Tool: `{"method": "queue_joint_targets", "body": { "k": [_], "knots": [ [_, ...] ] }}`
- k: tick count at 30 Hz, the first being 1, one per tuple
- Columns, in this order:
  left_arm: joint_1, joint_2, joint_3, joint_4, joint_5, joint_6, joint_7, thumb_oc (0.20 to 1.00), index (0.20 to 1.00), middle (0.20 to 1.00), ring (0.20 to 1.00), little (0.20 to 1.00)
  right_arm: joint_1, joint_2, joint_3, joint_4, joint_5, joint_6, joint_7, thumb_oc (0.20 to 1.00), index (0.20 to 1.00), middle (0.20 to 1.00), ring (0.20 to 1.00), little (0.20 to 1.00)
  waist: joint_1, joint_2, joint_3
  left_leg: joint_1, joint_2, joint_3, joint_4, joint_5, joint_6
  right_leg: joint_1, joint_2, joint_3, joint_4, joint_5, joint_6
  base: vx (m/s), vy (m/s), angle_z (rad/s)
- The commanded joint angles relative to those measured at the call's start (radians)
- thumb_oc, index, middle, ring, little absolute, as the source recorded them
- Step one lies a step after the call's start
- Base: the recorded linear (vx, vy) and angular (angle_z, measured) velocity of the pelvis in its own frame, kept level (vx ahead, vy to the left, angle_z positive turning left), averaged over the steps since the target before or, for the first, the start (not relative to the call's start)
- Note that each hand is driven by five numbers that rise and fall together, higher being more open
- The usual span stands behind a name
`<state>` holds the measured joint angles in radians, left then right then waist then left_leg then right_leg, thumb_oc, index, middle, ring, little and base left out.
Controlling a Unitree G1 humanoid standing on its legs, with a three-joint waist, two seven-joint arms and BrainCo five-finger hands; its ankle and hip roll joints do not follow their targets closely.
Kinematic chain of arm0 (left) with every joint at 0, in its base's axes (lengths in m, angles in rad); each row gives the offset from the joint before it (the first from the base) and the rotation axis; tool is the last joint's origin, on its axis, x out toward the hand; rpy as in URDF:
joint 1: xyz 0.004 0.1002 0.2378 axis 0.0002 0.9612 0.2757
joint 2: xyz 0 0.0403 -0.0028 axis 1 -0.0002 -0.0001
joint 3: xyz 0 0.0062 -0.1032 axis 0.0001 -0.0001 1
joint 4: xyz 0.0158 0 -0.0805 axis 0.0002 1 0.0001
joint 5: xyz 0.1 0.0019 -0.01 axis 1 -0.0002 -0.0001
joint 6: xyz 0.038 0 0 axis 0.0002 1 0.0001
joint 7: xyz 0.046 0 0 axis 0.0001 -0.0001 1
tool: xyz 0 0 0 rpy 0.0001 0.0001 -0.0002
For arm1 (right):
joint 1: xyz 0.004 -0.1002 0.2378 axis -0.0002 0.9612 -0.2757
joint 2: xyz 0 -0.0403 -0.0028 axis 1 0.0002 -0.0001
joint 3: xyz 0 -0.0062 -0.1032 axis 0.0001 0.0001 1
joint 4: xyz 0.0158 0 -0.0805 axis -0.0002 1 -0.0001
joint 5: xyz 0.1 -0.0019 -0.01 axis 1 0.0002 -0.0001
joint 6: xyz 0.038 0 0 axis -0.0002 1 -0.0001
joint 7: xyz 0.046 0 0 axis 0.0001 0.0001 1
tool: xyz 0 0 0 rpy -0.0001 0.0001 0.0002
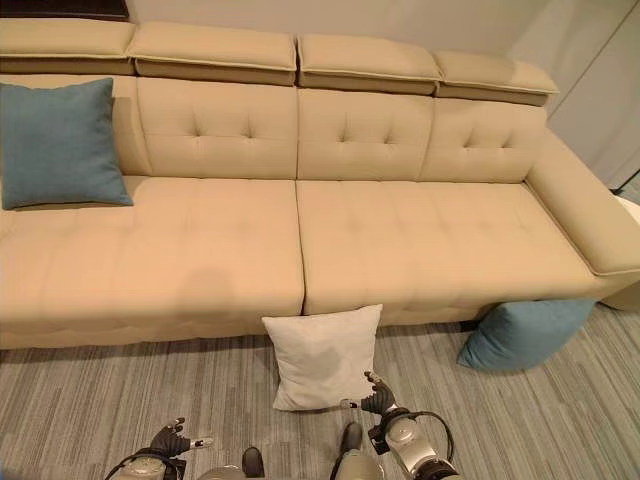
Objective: Pick up all the scattered cushions and arrange them neatly on the sofa.
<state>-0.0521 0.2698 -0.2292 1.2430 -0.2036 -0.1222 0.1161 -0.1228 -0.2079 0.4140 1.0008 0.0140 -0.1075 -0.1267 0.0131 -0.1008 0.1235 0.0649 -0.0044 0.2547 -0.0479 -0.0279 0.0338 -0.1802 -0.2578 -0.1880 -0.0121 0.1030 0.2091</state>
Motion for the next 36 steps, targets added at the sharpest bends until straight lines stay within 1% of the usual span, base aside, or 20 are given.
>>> {"method": "queue_joint_targets", "body": {
  "k": [1, 2, 3, 5, 6, 7, 9, 11, 14, 15, 17, 19, 20, 22, 25, 28, 30, 34, 35, 36],
  "knots": [
    [-0.028, -0.008, 0.018, 0.021, 0.028, -0.03, 0.008, 1.0, 1.0, 1.0, 1.0, 1.0, -0.051, -0.026, 0.026, -0.002, -0.033, -0.022, 0.0, 1.0, 1.0, 1.0, 1.0, 1.0, 0.001, 0.0, 0.014, 0.002, 0.049, -0.109, 0.093, -0.05, -0.088, 0.047, 0.034, -0.003, 0.038, 0.024, -0.007, 0.18, -0.18, 0.4],
    [-0.027, -0.008, 0.018, 0.021, 0.028, -0.03, 0.008, 1.0, 1.0, 1.0, 1.0, 1.0, -0.051, -0.026, 0.026, -0.002, -0.033, -0.022, 0.0, 1.0, 1.0, 1.0, 1.0, 1.0, 0.0, 0.0, 0.014, 0.002, 0.049, -0.11, 0.093, -0.05, -0.089, 0.048, 0.034, -0.004, 0.038, 0.024, -0.008, 0.17, -0.222, 0.44],
    [-0.026, -0.013, 0.016, 0.017, 0.017, -0.029, 0.005, 1.0, 1.0, 1.0, 1.0, 1.0, -0.048, -0.035, 0.032, -0.015, -0.038, -0.024, 0.001, 1.0, 1.0, 1.0, 1.0, 1.0, 0.001, 0.005, 0.005, 0.0, 0.072, -0.123, 0.094, -0.042, -0.112, 0.062, 0.049, -0.023, 0.041, 0.009, -0.016, 0.1, -0.161, 0.26],
    [-0.023, -0.016, 0.016, 0.014, 0.012, -0.03, 0.003, 1.0, 1.0, 1.0, 1.0, 1.0, -0.042, -0.044, 0.032, -0.027, -0.037, -0.026, -0.001, 1.0, 1.0, 1.0, 1.0, 1.0, -0.003, 0.007, 0.003, -0.006, 0.087, -0.126, 0.104, -0.04, -0.124, 0.076, 0.055, -0.042, 0.037, 0.0, -0.022, 0.11, -0.267, 0.33],
    [-0.029, -0.021, 0.003, 0.008, 0.013, -0.029, 0.003, 1.0, 1.0, 1.0, 1.0, 1.0, -0.034, -0.057, 0.03, -0.039, -0.026, -0.032, -0.007, 1.0, 1.0, 1.0, 1.0, 1.0, -0.017, 0.007, 0.0, -0.03, 0.127, -0.096, 0.128, -0.01, -0.146, 0.101, 0.072, -0.068, 0.026, -0.023, -0.038, 0.08, -0.282, 0.35],
    [-0.029, -0.021, 0.003, 0.008, 0.013, -0.029, 0.003, 1.0, 1.0, 1.0, 1.0, 1.0, -0.034, -0.057, 0.03, -0.039, -0.026, -0.032, -0.007, 1.0, 1.0, 1.0, 1.0, 1.0, -0.019, 0.008, 0.0, -0.032, 0.128, -0.098, 0.13, -0.011, -0.147, 0.102, 0.073, -0.071, 0.025, -0.023, -0.039, 0.05, -0.273, 0.49],
    [-0.042, -0.025, -0.012, -0.01, 0.009, -0.031, 0.003, 1.0, 1.0, 1.0, 1.0, 1.0, -0.036, -0.071, 0.035, -0.057, -0.019, -0.036, -0.013, 1.0, 1.0, 1.0, 1.0, 1.0, -0.027, 0.003, 0.006, -0.067, 0.176, -0.066, 0.205, 0.032, -0.167, 0.13, 0.095, -0.097, 0.002, -0.041, -0.063, 0.03, -0.229, 0.69],
    [-0.047, -0.029, -0.021, -0.023, 0.003, -0.03, 0.0, 1.0, 1.0, 1.0, 1.0, 1.0, -0.032, -0.084, 0.036, -0.063, -0.017, -0.038, -0.015, 1.0, 1.0, 1.0, 1.0, 1.0, -0.028, 0.001, 0.01, -0.079, 0.185, -0.065, 0.242, 0.033, -0.171, 0.157, 0.116, -0.11, -0.015, -0.056, -0.079, 0.06, -0.217, 0.19],
    [-0.052, -0.036, -0.037, -0.043, 0.004, -0.028, -0.001, 1.0, 1.0, 1.0, 1.0, 1.0, -0.02, -0.095, 0.023, -0.063, -0.006, -0.036, -0.018, 1.0, 1.0, 1.0, 1.0, 1.0, -0.029, 0.004, 0.017, -0.097, 0.174, -0.049, 0.205, 0.04, -0.163, 0.178, 0.125, -0.129, -0.024, -0.075, -0.082, 0.02, -0.094, 0.16],
    [-0.057, -0.037, -0.044, -0.051, 0.008, -0.028, -0.001, 1.0, 1.0, 1.0, 1.0, 1.0, -0.018, -0.1, 0.016, -0.066, -0.002, -0.037, -0.02, 1.0, 1.0, 1.0, 1.0, 1.0, -0.032, 0.009, 0.02, -0.113, 0.173, -0.023, 0.168, 0.056, -0.159, 0.178, 0.128, -0.14, -0.026, -0.079, -0.081, -0.01, 0.0, 0.5],
    [-0.066, -0.036, -0.047, -0.061, 0.01, -0.03, 0.006, 1.0, 1.0, 1.0, 1.0, 1.0, -0.015, -0.107, 0.005, -0.069, 0.002, -0.04, -0.026, 1.0, 1.0, 1.0, 1.0, 1.0, -0.028, 0.014, 0.028, -0.153, 0.159, -0.011, 0.115, 0.096, -0.157, 0.174, 0.135, -0.152, -0.023, -0.088, -0.083, 0.01, 0.003, 0.51],
    [-0.066, -0.034, -0.046, -0.064, 0.009, -0.032, 0.009, 1.0, 1.0, 1.0, 1.0, 1.0, -0.015, -0.106, 0.007, -0.071, 0.003, -0.041, -0.028, 1.0, 1.0, 1.0, 1.0, 1.0, -0.022, 0.013, 0.033, -0.16, 0.152, -0.022, 0.111, 0.098, -0.156, 0.172, 0.138, -0.148, -0.017, -0.094, -0.084, 0.05, 0.007, 0.13],
    [-0.059, -0.024, -0.032, -0.085, -0.016, -0.042, 0.019, 1.0, 1.0, 1.0, 1.0, 1.0, -0.014, -0.1, 0.01, -0.074, 0.002, -0.045, -0.03, 1.0, 1.0, 1.0, 1.0, 1.0, -0.017, 0.006, 0.035, -0.162, 0.14, -0.055, 0.107, 0.083, -0.147, 0.159, 0.141, -0.131, 0.004, -0.1, -0.082, 0.07, 0.072, -0.02],
    [-0.061, -0.012, -0.027, -0.11, -0.033, -0.046, 0.027, 1.0, 1.0, 1.0, 1.0, 1.0, -0.019, -0.098, 0.009, -0.075, 0.002, -0.044, -0.032, 1.0, 1.0, 1.0, 1.0, 1.0, -0.014, 0.001, 0.045, -0.169, 0.127, -0.061, 0.11, 0.075, -0.141, 0.148, 0.134, -0.114, 0.02, -0.095, -0.078, 0.04, 0.082, -0.21],
    [-0.1, 0.026, -0.019, -0.178, -0.076, -0.07, 0.053, 1.0, 1.0, 1.0, 1.0, 1.0, -0.049, -0.099, 0.001, -0.098, 0.018, -0.05, -0.047, 1.0, 1.0, 1.0, 1.0, 1.0, -0.007, -0.016, 0.092, -0.201, 0.11, -0.052, 0.15, 0.045, -0.121, 0.101, 0.105, -0.082, 0.065, -0.09, -0.072, -0.07, 0.104, -0.29],
    [-0.13, 0.044, -0.017, -0.219, -0.099, -0.081, 0.064, 1.0, 1.0, 1.0, 1.0, 1.0, -0.069, -0.101, -0.002, -0.11, 0.027, -0.052, -0.054, 1.0, 1.0, 1.0, 1.0, 1.0, -0.004, -0.021, 0.122, -0.237, 0.108, -0.047, 0.185, 0.034, -0.112, 0.058, 0.09, -0.07, 0.099, -0.088, -0.071, -0.09, 0.077, -0.18],
    [-0.186, 0.068, -0.009, -0.283, -0.137, -0.102, 0.098, 1.0, 1.0, 1.0, 1.0, 1.0, -0.116, -0.106, -0.013, -0.111, 0.043, -0.052, -0.074, 1.0, 1.0, 1.0, 1.0, 1.0, -0.004, -0.021, 0.167, -0.292, 0.102, -0.041, 0.229, 0.02, -0.101, -0.015, 0.065, -0.058, 0.153, -0.079, -0.067, -0.15, 0.122, -0.13],
    [-0.246, 0.087, -0.004, -0.337, -0.176, -0.118, 0.128, 1.0, 1.0, 1.0, 1.0, 1.0, -0.165, -0.116, -0.03, -0.115, 0.069, -0.049, -0.097, 1.0, 1.0, 1.0, 1.0, 1.0, -0.006, -0.017, 0.209, -0.356, 0.103, -0.035, 0.276, 0.011, -0.093, -0.093, 0.045, -0.054, 0.207, -0.075, -0.067, -0.11, 0.091, -0.02],
    [-0.306, 0.101, -0.004, -0.38, -0.201, -0.131, 0.163, 1.0, 1.0, 1.0, 1.0, 1.0, -0.218, -0.132, -0.043, -0.105, 0.086, -0.047, -0.127, 1.0, 1.0, 1.0, 1.0, 1.0, -0.002, -0.002, 0.254, -0.423, 0.112, -0.047, 0.326, -0.014, -0.102, -0.163, 0.029, -0.054, 0.264, -0.096, -0.06, -0.14, 0.078, -0.02],
    [-0.309, 0.102, -0.004, -0.38, -0.201, -0.13, 0.164, 1.0, 1.0, 1.0, 1.0, 1.0, -0.22, -0.132, -0.044, -0.105, 0.086, -0.047, -0.127, 1.0, 1.0, 1.0, 1.0, 1.0, -0.003, -0.005, 0.254, -0.437, 0.11, -0.039, 0.322, 0.011, -0.093, -0.174, 0.026, -0.059, 0.256, -0.074, -0.069, -0.07, 0.054, -0.01]
  ]
}}
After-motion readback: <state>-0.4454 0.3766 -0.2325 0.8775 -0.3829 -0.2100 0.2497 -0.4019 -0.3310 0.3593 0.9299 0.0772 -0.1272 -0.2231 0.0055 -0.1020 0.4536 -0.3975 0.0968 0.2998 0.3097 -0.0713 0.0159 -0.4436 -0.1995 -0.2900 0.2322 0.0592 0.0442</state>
